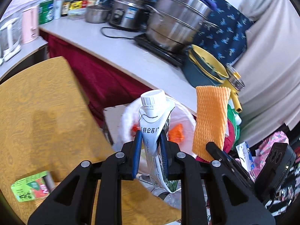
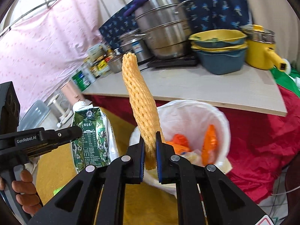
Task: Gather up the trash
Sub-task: 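Carry the drink carton and mesh sleeve over the wastebasket, then open both tools to drop the carton and mesh sleeve into the basket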
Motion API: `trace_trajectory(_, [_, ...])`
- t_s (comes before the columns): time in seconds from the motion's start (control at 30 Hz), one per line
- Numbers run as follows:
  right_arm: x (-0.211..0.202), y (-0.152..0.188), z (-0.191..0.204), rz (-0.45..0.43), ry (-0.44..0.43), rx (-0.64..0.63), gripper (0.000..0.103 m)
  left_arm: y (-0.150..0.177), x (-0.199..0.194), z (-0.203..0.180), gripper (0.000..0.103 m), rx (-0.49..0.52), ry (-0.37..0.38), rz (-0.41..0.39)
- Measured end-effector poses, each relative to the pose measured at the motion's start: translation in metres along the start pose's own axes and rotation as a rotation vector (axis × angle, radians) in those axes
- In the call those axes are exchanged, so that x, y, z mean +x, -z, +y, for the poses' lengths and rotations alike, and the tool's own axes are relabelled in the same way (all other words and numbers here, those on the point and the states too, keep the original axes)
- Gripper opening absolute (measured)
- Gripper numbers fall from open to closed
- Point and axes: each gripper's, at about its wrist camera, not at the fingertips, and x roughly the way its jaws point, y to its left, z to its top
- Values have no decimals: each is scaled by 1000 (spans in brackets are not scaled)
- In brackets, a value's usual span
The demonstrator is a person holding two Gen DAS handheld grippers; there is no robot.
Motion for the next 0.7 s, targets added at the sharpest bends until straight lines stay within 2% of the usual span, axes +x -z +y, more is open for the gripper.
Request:
trace_trajectory(0.33, [-7, 3, -49, -8, 38, 69, 10, -5, 45, -48, 19, 66, 18, 31])
trace_trajectory(0.7, [4, 4, -67, 2, 32, 94, 10, -13, 79, -54, 19, 71, -21, 58])
